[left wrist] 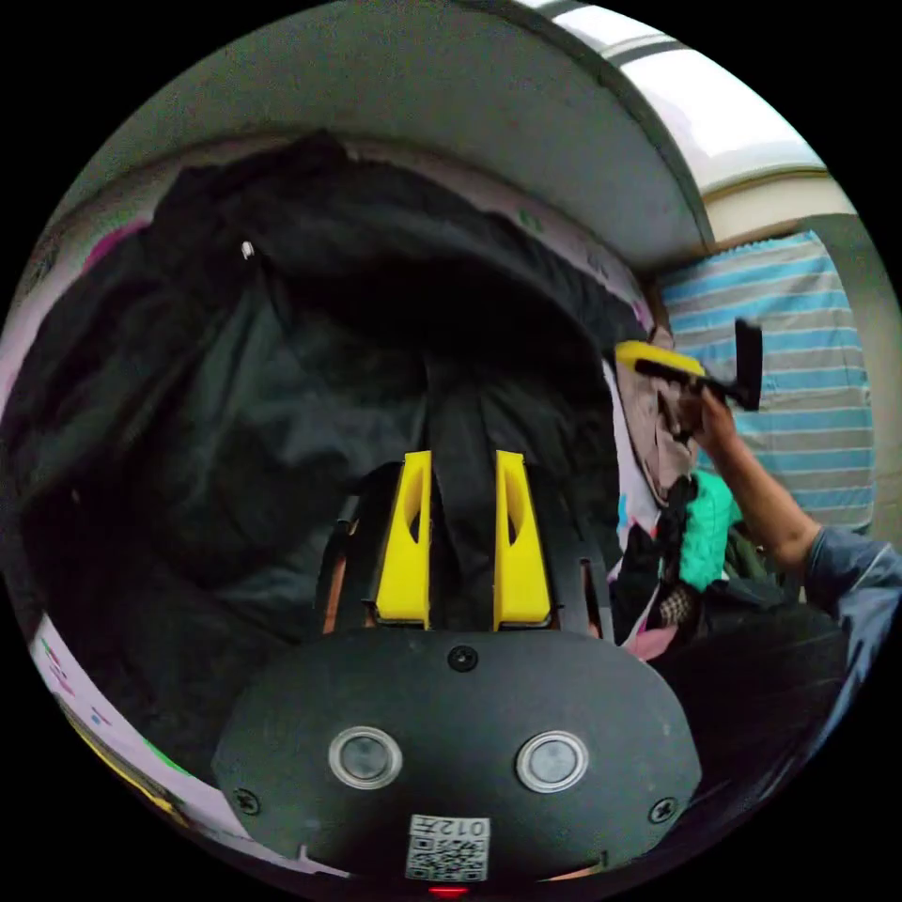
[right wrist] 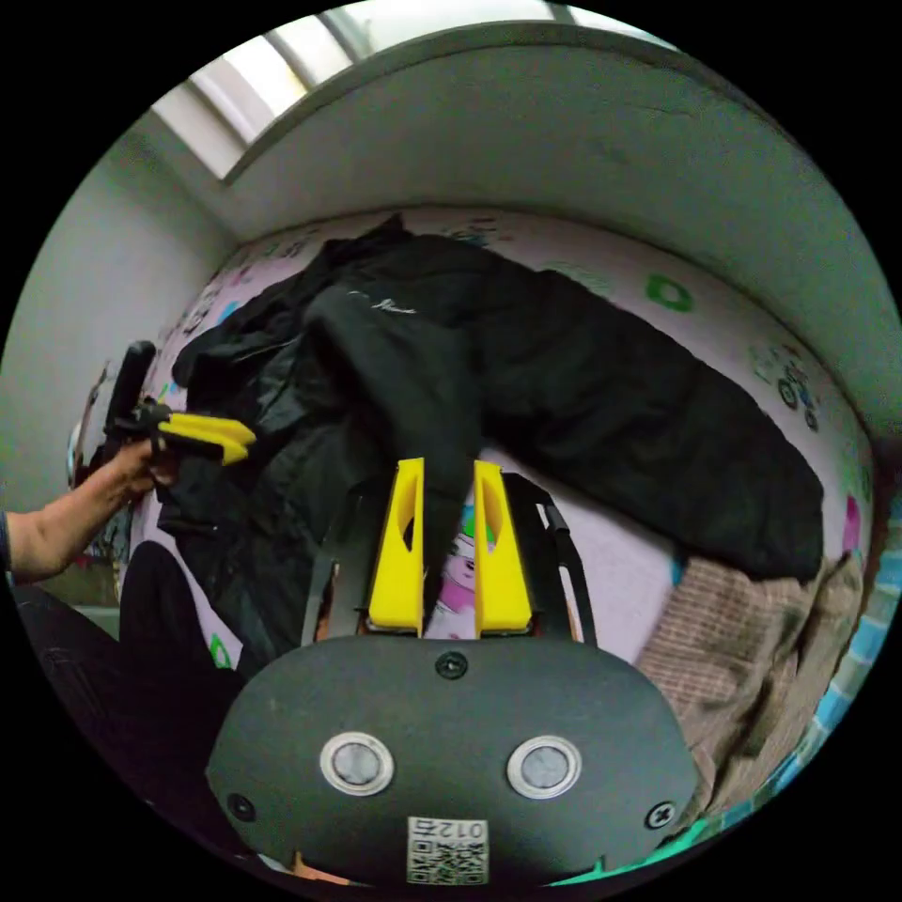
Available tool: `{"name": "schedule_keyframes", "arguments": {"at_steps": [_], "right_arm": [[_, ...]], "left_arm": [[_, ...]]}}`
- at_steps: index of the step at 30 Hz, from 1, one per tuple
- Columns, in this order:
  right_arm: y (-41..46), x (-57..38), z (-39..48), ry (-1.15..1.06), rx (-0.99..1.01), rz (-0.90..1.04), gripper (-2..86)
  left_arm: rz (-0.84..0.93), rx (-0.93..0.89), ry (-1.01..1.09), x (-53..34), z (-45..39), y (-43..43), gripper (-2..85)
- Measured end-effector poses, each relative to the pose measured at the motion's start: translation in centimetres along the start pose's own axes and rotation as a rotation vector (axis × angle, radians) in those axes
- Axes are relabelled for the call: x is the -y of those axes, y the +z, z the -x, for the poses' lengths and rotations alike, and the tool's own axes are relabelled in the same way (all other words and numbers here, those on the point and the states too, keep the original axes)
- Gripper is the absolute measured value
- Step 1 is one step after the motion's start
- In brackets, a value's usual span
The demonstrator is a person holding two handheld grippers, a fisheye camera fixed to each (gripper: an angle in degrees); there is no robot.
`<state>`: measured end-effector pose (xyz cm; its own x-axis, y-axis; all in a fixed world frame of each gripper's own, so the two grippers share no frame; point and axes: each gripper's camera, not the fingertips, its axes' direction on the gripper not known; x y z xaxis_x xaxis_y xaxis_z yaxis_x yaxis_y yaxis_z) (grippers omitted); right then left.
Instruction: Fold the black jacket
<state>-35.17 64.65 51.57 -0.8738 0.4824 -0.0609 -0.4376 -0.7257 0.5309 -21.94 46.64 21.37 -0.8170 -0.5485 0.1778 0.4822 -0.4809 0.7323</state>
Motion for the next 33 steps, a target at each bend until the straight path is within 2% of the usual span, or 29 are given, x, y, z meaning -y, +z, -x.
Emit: {"name": "schedule_keyframes", "arguments": {"at_steps": [4, 9, 12, 15, 18, 21, 25, 29, 33], "right_arm": [[1.0, 4.2, 4.2, -0.137, -0.016, -0.061, 8.8], [3.1, 10.3, 6.7, -0.203, -0.003, -0.057, 10.5], [6.2, 13.8, 7.6, -0.223, -0.020, 0.037, 10.4], [7.4, 16.6, 7.1, -0.210, -0.006, 0.081, 10.6], [7.3, 19.0, 5.9, -0.179, 0.115, 0.129, 11.3], [6.7, 21.5, 4.9, -0.132, 0.207, 0.071, 11.4], [8.9, 25.2, 6.6, -0.153, 0.127, 0.039, 11.2], [11.9, 29.1, 10.1, -0.228, 0.001, 0.004, 10.3], [14.8, 33.0, 10.8, -0.195, -0.123, 0.002, 8.5]], "left_arm": [[0.056, 0.069, -0.038, -3.9, -1.9, 2.8, 10.3], [0.067, 0.105, -0.056, -5.4, -4.0, 4.7, 5.0], [0.066, 0.008, -0.063, -6.2, -5.1, 3.2, 2.3], [0.022, -0.070, 0.015, -8.5, -8.2, -1.5, 1.4], [0.073, -0.111, 0.097, -11.9, -11.4, -4.3, 1.0], [0.150, -0.120, 0.009, -15.0, -11.6, -2.7, 1.0], [0.149, -0.163, -0.215, -18.0, -9.9, -0.6, 1.0], [0.155, -0.148, -0.211, -18.9, -11.0, -0.8, 1.0], [0.163, -0.133, -0.206, -19.9, -13.2, -1.1, 0.9]]}}
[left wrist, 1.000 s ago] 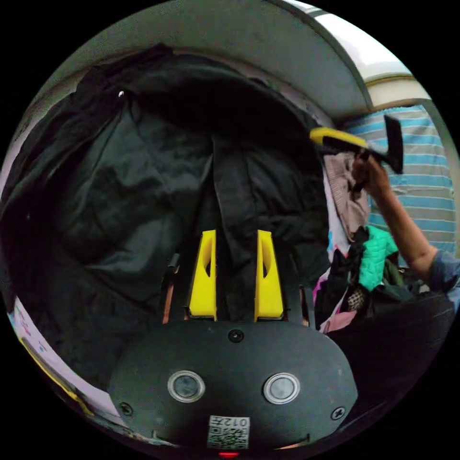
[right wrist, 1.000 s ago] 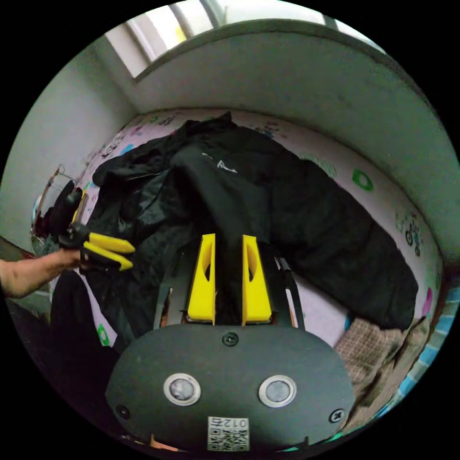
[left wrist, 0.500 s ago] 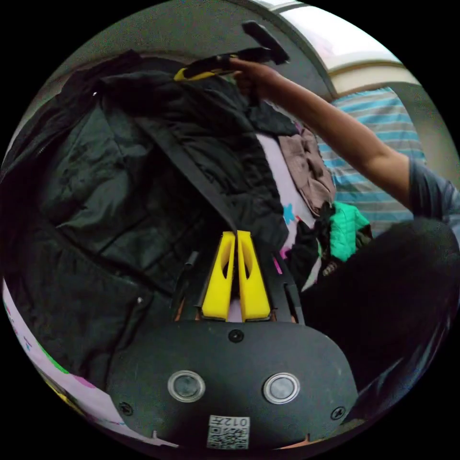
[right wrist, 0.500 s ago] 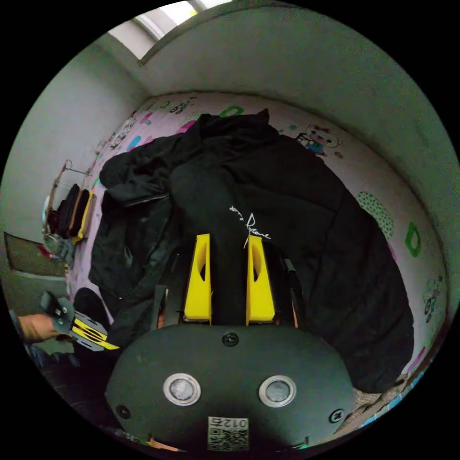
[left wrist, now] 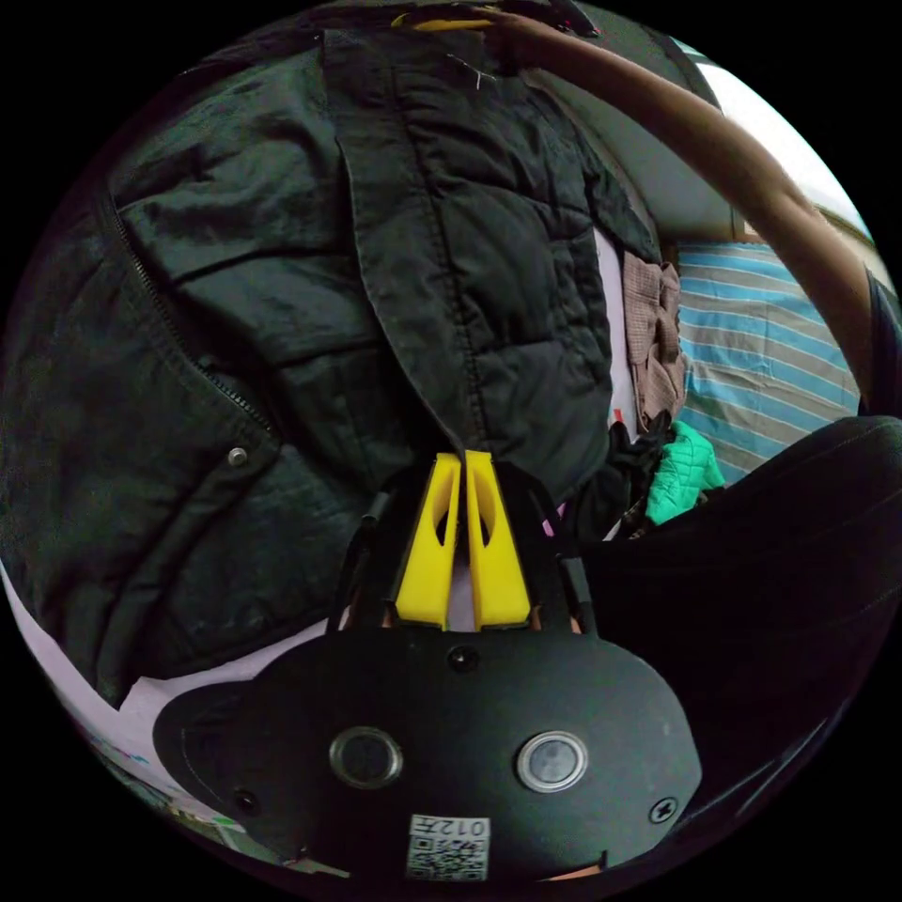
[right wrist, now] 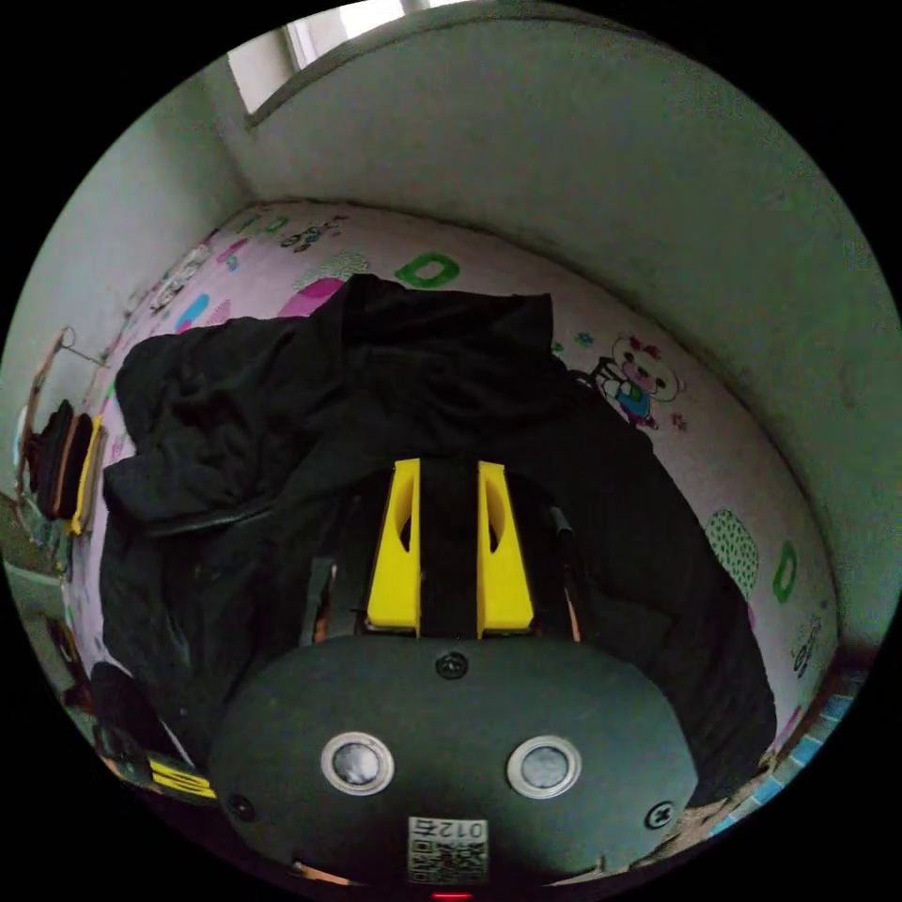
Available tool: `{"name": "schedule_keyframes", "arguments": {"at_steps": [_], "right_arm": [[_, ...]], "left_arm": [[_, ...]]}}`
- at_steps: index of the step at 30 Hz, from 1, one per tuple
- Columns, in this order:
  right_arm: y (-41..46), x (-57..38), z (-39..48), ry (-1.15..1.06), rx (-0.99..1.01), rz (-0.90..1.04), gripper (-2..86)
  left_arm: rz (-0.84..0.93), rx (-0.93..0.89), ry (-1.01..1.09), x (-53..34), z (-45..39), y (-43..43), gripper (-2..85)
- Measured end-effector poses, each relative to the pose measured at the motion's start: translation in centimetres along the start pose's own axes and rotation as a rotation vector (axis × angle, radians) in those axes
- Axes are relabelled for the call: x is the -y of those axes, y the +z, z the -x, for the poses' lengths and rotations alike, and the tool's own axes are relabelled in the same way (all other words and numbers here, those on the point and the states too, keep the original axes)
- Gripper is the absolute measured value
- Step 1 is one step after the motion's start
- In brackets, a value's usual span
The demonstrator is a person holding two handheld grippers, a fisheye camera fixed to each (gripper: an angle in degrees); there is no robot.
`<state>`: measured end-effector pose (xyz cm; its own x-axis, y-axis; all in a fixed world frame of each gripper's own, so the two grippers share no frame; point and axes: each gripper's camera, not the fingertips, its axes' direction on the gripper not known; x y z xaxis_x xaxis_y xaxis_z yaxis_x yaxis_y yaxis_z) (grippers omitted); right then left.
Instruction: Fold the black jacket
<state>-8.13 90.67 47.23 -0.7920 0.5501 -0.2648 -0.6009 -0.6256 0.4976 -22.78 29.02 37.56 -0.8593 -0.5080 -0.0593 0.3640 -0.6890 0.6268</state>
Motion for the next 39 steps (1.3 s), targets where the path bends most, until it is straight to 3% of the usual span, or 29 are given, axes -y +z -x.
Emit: {"name": "schedule_keyframes", "arguments": {"at_steps": [2, 7, 11, 14, 19, 22, 24, 26, 30, 39], "right_arm": [[2.8, 2.3, -0.9, 0.013, -0.032, 0.111, 7.7], [3.6, 5.6, -3.3, 0.018, 0.009, 0.128, 6.7], [4.3, 9.8, -6.0, 0.066, 0.073, 0.271, 6.5], [4.4, 11.6, -7.5, 0.054, 0.105, 0.339, 6.7], [1.0, 11.0, -9.2, 0.104, 0.141, 0.195, 8.0], [-1.2, 9.7, -9.5, 0.143, 0.343, 0.102, 8.3], [-1.0, 8.9, -9.2, 0.172, 0.511, 0.124, 8.6], [0.8, 8.0, -8.2, 0.207, 0.703, 0.205, 10.0], [3.8, 7.7, -7.8, 0.295, 0.811, 0.280, 11.2], [6.0, 7.9, -12.0, 0.613, 0.859, 0.231, 11.2]], "left_arm": [[0.000, 0.013, 0.011, -0.7, -1.0, 0.0, 1.0], [-0.012, 0.104, 0.062, -2.4, -3.6, 0.2, 1.1], [0.005, 0.198, 0.136, -4.2, -6.6, 1.2, 1.3], [-0.076, 0.196, 0.103, -6.8, -7.8, 0.1, 1.7], [-0.341, 0.424, 0.017, -11.8, -8.6, -7.0, 3.7], [-0.466, 0.674, -0.142, -13.2, -5.5, -13.2, 6.0], [-0.515, 0.723, -0.206, -13.3, -3.6, -15.7, 7.1], [-0.486, 0.652, -0.236, -12.5, -1.9, -17.1, 7.9], [-0.377, 0.544, -0.178, -9.6, -3.3, -14.5, 9.7], [-0.213, 0.698, -0.189, -9.4, -8.8, -3.4, 10.2]]}}
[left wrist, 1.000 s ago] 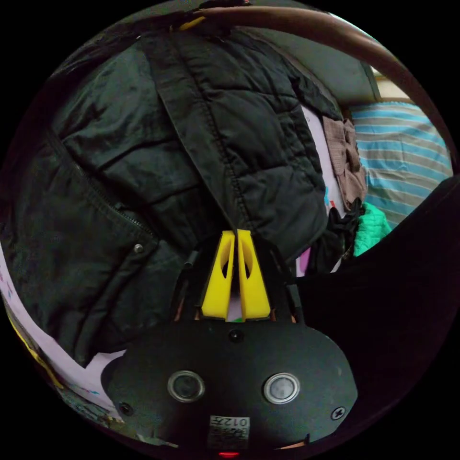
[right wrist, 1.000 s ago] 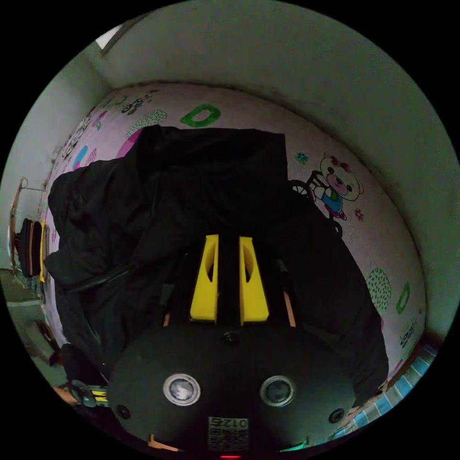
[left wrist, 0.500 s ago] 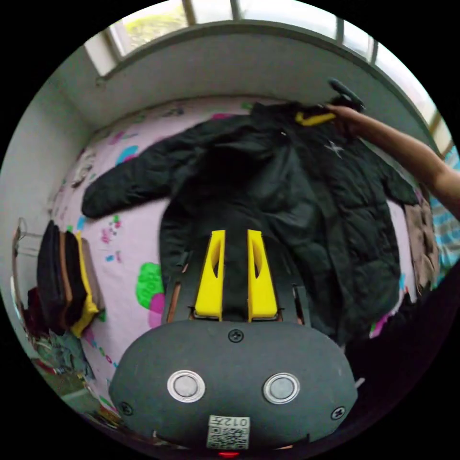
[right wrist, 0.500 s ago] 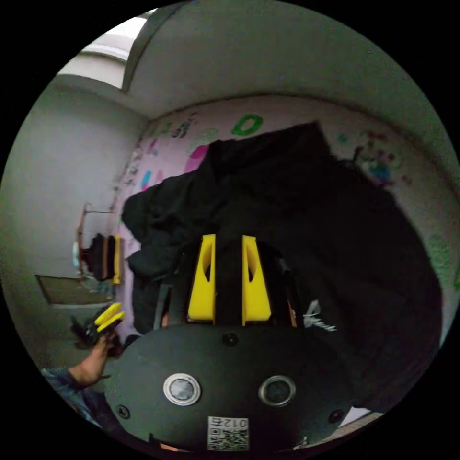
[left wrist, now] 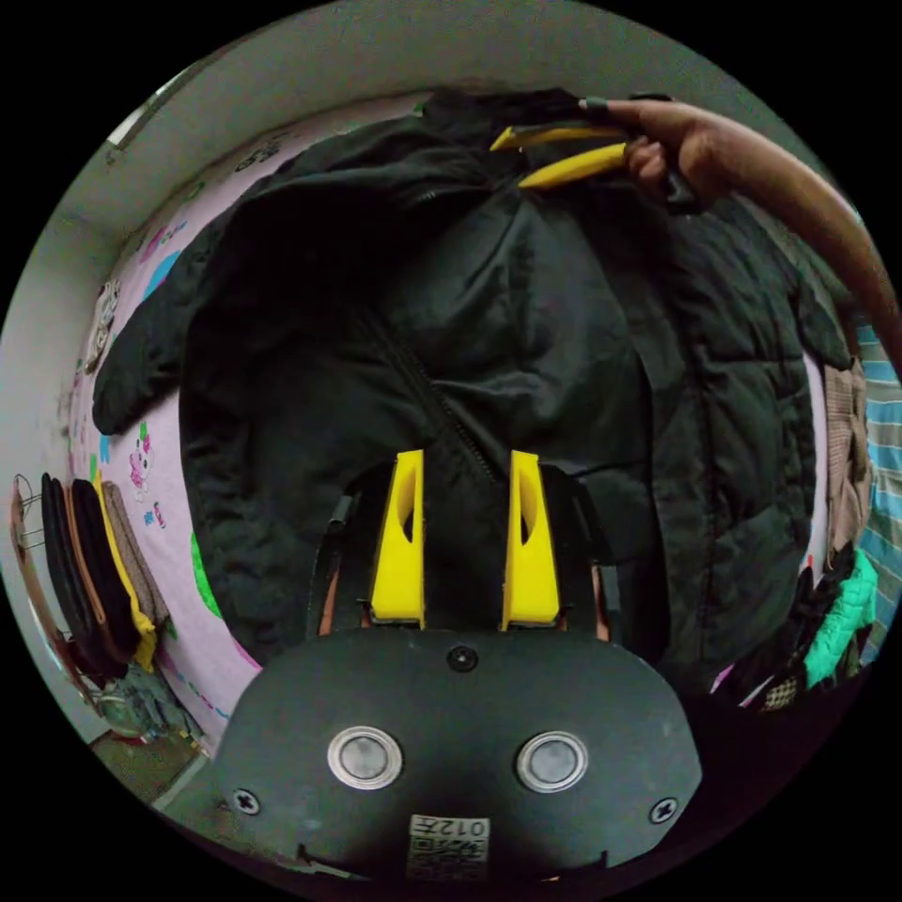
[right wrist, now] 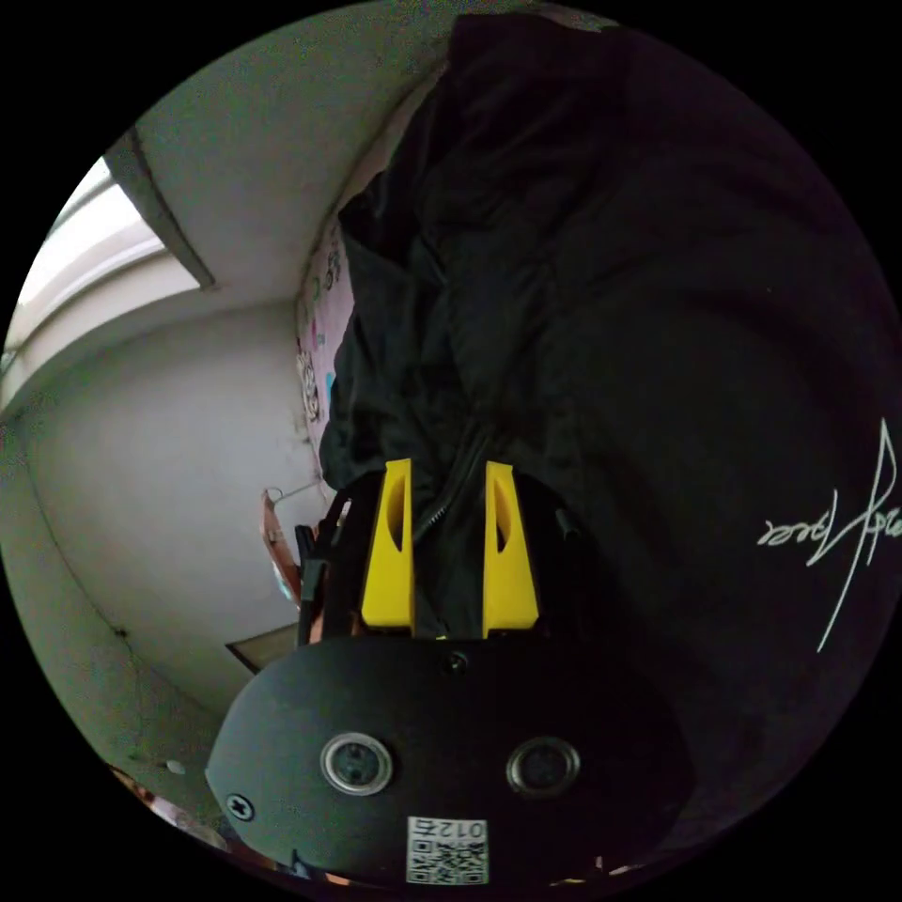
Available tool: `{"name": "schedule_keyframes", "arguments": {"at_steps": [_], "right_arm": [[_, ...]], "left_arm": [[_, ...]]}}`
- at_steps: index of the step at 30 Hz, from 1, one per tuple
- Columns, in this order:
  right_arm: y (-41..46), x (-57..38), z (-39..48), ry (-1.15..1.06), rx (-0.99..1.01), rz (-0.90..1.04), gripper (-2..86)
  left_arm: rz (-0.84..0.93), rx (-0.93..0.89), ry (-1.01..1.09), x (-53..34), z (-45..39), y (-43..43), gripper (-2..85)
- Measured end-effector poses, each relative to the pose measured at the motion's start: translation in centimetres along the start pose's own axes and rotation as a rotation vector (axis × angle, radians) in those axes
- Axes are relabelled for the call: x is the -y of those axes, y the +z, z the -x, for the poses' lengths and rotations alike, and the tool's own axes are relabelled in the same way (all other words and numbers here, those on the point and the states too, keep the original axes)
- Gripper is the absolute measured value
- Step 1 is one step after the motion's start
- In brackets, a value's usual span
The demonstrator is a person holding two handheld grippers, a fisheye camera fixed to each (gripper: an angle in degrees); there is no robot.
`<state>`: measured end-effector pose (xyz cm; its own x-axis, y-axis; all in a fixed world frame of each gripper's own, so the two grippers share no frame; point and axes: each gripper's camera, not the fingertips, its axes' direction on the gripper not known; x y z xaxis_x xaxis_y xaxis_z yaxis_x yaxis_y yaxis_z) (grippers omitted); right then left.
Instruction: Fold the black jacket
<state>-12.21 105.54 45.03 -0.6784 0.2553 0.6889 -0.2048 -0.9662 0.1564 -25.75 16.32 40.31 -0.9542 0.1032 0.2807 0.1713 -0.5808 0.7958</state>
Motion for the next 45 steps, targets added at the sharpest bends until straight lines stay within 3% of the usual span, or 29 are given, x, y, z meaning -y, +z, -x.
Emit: {"name": "schedule_keyframes", "arguments": {"at_steps": [4, 7, 13, 17, 24, 30, 38, 45], "right_arm": [[-1.0, 0.6, -1.3, 0.097, 0.073, -0.077, 11.0], [-1.3, 0.6, -1.6, 0.115, 0.105, -0.113, 10.9], [-1.7, 1.2, -1.9, 0.118, 0.124, -0.114, 10.4], [-1.3, 1.0, -1.0, 0.098, 0.094, -0.135, 10.6], [-0.8, 0.3, -0.5, 0.108, 0.129, -0.172, 10.5], [-0.6, -1.4, -0.3, 0.055, 0.153, -0.205, 6.0], [0.7, -2.6, -1.0, 0.074, 0.191, -0.176, 4.2], [0.1, -4.1, 3.2, -0.115, 0.155, -0.222, 0.3]], "left_arm": [[0.022, 0.034, 0.042, -0.8, -0.8, -0.8, 7.9], [0.045, -0.070, 0.094, -2.2, 0.3, -2.7, 2.9], [0.099, -0.161, 0.144, -6.1, 4.6, -5.7, 1.5], [0.005, -0.202, 0.054, -6.5, 5.7, -8.0, 2.5], [-0.002, -0.118, -0.070, -3.0, 2.1, -4.7, 7.6], [0.048, 0.012, 0.000, -3.1, 1.4, -4.4, 5.7], [0.086, -0.195, -0.027, -3.1, 7.6, -5.8, 1.2], [0.082, -0.276, 0.070, -3.4, 11.0, -8.5, 0.8]]}}
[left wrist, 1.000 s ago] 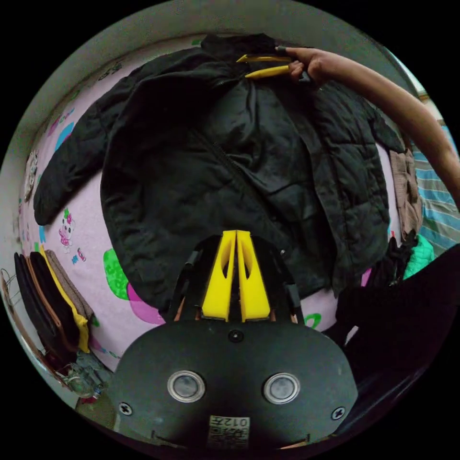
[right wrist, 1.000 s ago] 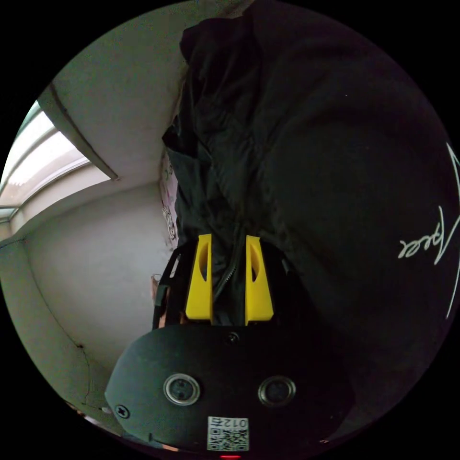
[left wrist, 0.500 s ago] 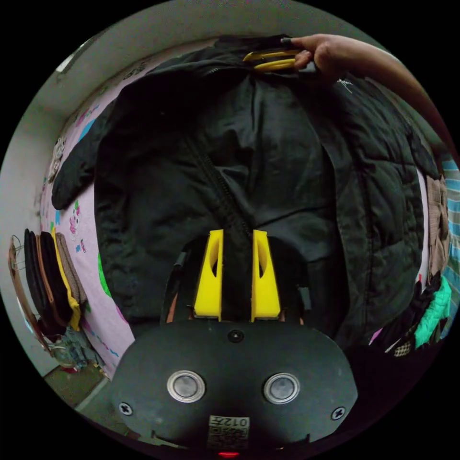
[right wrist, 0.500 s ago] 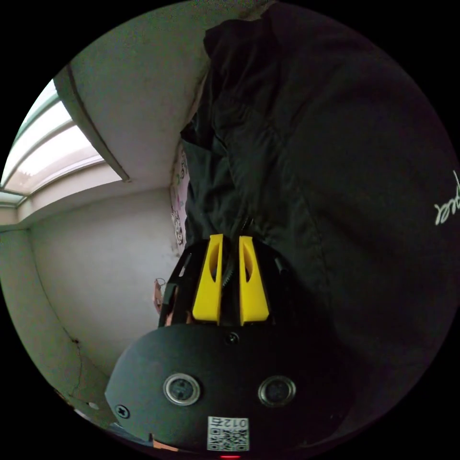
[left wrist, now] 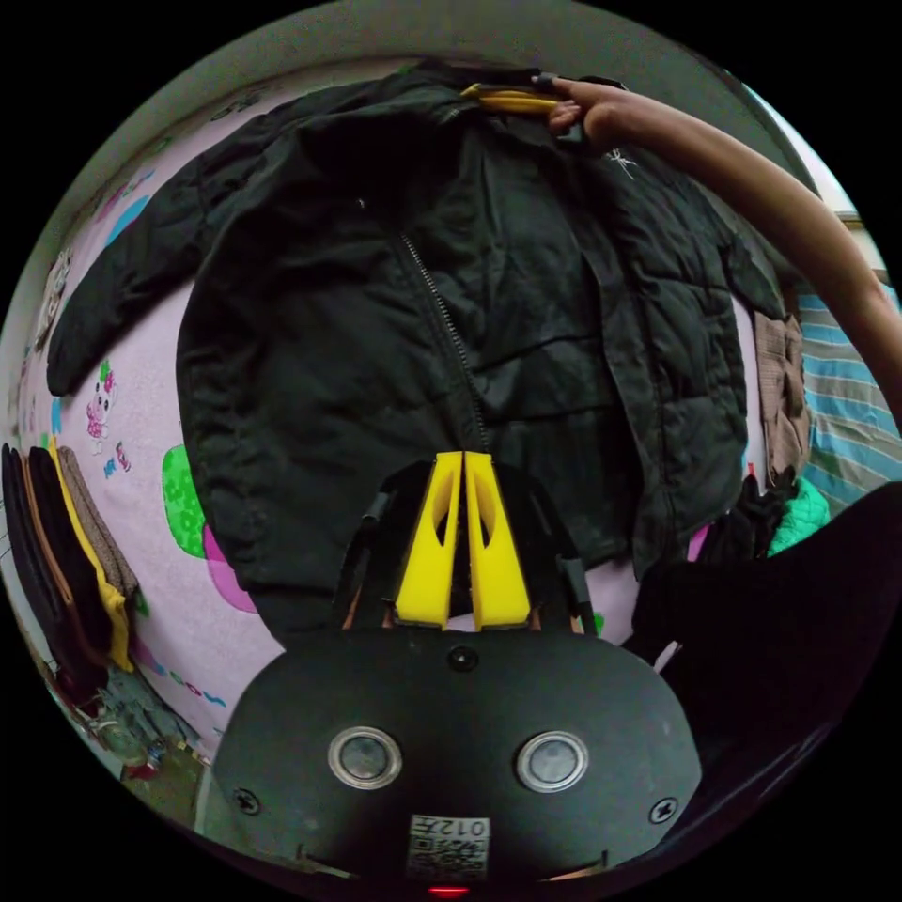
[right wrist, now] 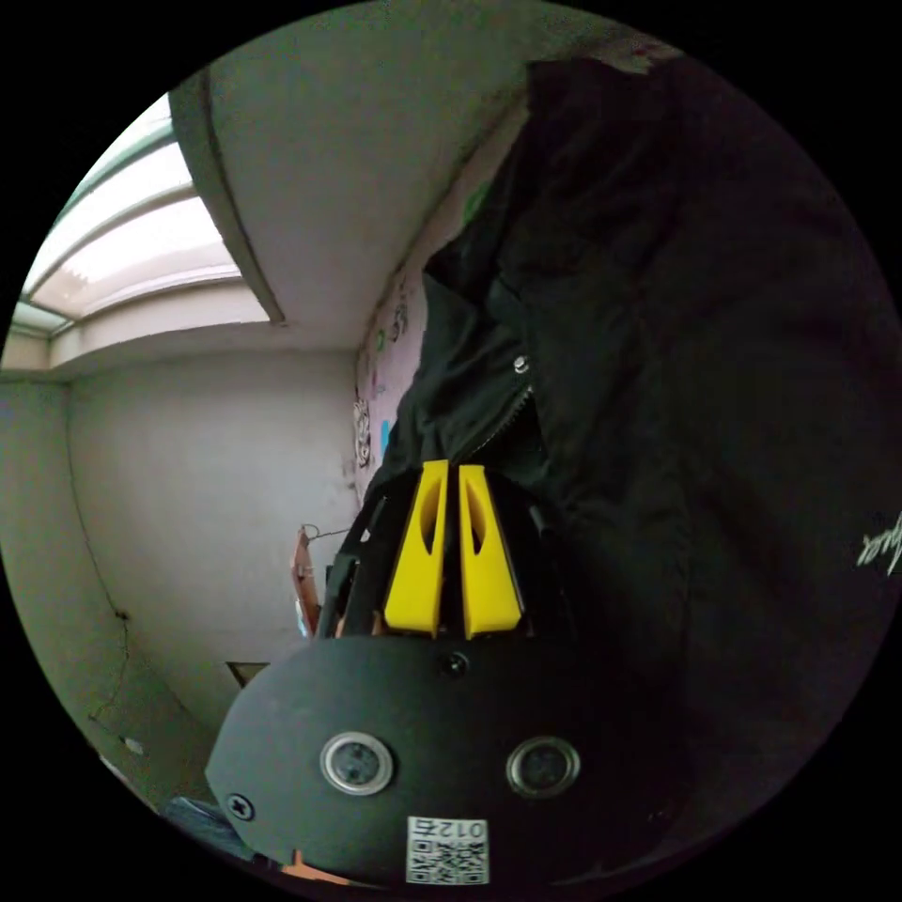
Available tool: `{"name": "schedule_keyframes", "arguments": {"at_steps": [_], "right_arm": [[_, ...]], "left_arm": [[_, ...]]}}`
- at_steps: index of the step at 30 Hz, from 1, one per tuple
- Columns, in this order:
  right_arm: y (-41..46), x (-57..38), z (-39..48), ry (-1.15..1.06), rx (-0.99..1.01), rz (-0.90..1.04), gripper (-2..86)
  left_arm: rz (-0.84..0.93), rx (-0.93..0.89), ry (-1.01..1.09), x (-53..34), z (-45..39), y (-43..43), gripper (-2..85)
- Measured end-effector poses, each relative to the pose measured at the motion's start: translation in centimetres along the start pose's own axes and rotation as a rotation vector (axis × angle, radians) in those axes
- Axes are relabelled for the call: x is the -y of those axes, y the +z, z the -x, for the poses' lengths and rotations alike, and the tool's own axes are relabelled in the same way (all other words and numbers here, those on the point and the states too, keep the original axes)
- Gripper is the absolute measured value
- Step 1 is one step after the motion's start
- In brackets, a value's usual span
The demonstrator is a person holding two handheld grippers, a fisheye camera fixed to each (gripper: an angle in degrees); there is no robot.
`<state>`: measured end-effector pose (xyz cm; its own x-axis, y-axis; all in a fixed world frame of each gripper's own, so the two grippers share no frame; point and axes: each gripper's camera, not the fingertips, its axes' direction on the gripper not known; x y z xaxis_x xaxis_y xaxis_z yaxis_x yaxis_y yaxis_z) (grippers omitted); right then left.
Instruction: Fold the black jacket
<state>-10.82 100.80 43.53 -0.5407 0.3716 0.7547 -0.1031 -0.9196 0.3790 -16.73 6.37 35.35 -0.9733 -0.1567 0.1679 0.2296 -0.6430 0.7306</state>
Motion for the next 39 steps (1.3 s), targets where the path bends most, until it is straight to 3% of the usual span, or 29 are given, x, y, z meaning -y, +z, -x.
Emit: {"name": "schedule_keyframes", "arguments": {"at_steps": [6, 11, 17, 23, 39], "right_arm": [[0.1, 2.0, 8.4, -0.228, 0.064, 0.044, -0.2], [0.8, 3.3, 17.7, -0.533, -0.203, 0.139, -0.3], [0.5, 2.9, 13.1, -0.446, -0.316, 0.129, -0.3], [0.9, 1.2, 7.5, -0.346, -0.333, 0.123, -0.3], [3.3, -1.1, 6.7, -0.348, -0.366, 0.165, -0.3]], "left_arm": [[-0.010, -0.163, 0.096, 0.7, 0.4, -2.3, 0.8], [-0.043, -0.225, 0.218, 3.0, -2.6, -5.0, 0.8], [-0.033, -0.133, 0.349, 7.1, -6.3, -5.1, 0.7], [0.041, -0.214, 0.317, 9.7, -5.4, -1.8, 0.7], [0.079, -0.236, 0.329, 12.0, -5.4, -1.5, 0.6]]}}
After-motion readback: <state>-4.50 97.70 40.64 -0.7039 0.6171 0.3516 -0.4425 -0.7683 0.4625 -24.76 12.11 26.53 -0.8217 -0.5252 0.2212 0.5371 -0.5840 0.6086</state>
